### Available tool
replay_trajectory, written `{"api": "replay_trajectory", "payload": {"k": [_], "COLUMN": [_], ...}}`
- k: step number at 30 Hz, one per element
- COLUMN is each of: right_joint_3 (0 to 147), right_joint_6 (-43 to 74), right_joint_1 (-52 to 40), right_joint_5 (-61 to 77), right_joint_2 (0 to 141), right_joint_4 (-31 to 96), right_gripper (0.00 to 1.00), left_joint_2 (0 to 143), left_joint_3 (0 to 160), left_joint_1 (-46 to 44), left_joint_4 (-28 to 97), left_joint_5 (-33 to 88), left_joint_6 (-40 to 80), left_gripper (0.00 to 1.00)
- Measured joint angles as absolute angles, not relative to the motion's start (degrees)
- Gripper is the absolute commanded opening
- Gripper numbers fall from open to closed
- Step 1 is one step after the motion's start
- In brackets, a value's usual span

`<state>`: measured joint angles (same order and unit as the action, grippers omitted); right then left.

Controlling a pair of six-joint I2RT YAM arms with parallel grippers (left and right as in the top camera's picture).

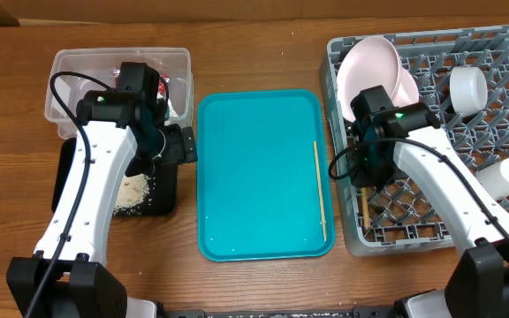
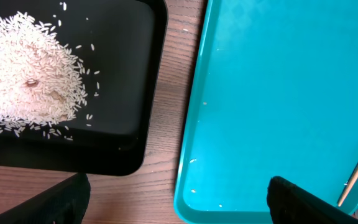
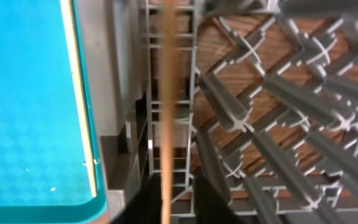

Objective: Sort waste into correct bins and load items into the dishwasher
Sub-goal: 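Carry the chopstick with the right gripper and drop it into the dish rack, then grasp the second chopstick on the teal tray with the right gripper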

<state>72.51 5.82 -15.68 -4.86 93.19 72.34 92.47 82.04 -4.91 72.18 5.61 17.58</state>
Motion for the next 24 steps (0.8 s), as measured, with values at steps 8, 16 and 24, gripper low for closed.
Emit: {"api": "replay_trajectory", "payload": {"k": [8, 16, 24], "right_joint_3": [72.5, 76.7, 86.3], "right_joint_6": [6.0, 8.9, 11.3], "right_joint_1": [-15.7, -15.9, -23.1], "right_joint_5": [-4.8, -3.4, -3.0], "right_joint_2": [93.2, 93.2, 93.2], "right_joint_4": [72.2, 75.1, 68.9], "right_gripper": [0.28, 0.34, 0.53], "left_joint_2": [92.5, 92.5, 92.5], "left_joint_3": [82.0, 82.0, 82.0], "left_joint_1": [-4.9, -4.9, -4.9], "left_joint_4": [72.2, 72.1, 71.9], "left_joint_5": [5.6, 5.6, 5.6], "left_joint_6": [17.6, 17.6, 17.6], "left_gripper": [0.93, 0.93, 0.94]}}
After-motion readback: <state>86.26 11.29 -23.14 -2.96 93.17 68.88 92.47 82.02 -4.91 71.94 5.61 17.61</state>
